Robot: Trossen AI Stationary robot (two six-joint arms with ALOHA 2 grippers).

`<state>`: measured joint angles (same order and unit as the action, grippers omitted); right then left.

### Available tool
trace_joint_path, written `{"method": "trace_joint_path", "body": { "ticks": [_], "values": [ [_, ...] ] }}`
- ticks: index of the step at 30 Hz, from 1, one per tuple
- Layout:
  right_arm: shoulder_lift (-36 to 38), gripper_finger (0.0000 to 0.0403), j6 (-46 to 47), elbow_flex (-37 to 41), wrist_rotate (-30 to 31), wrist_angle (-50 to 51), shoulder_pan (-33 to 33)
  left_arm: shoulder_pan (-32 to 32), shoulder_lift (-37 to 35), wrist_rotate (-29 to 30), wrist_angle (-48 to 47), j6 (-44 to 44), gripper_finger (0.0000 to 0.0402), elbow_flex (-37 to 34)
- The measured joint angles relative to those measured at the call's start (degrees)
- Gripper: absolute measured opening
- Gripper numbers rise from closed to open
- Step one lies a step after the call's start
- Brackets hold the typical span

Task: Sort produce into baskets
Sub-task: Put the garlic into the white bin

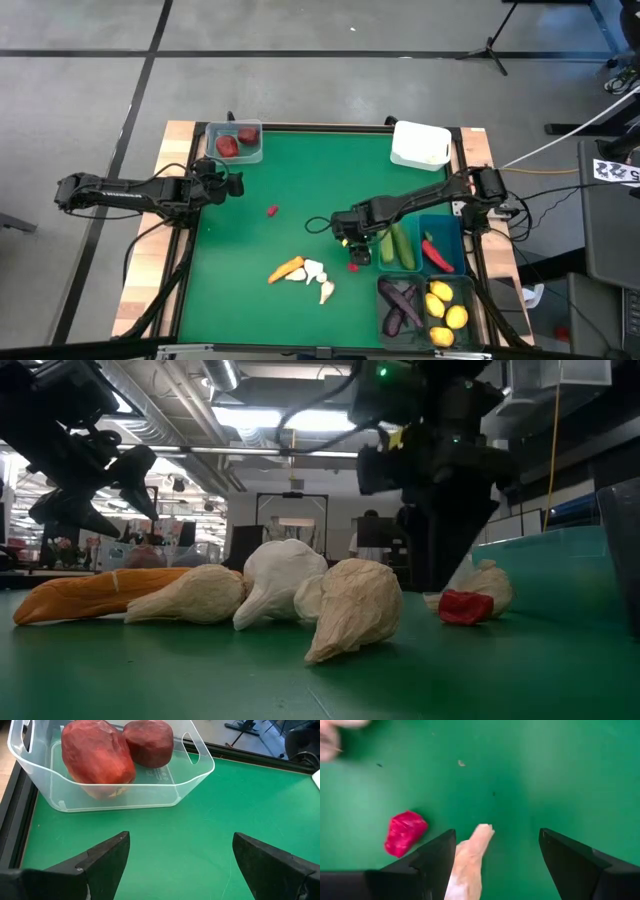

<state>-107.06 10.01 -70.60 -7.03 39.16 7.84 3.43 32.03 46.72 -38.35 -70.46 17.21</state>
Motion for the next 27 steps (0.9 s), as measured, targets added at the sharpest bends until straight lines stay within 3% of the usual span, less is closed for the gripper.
{"method": "trace_joint_path", "body": {
  "ticks": [15, 27],
  "values": [
    [-2.0, 0.0282, 4.8, -1.4, 0.1, 2.8, 0.1, 0.0, 0.0, 0.0, 0.0, 0.2, 0.0345, 0.0],
    [-4.3, 0.0282, 7.7, -1.5, 3.8, 2.9, 0.1, 0.0, 0.0, 0.0, 0.0, 0.3, 0.0345, 0.0]
  ]
}}
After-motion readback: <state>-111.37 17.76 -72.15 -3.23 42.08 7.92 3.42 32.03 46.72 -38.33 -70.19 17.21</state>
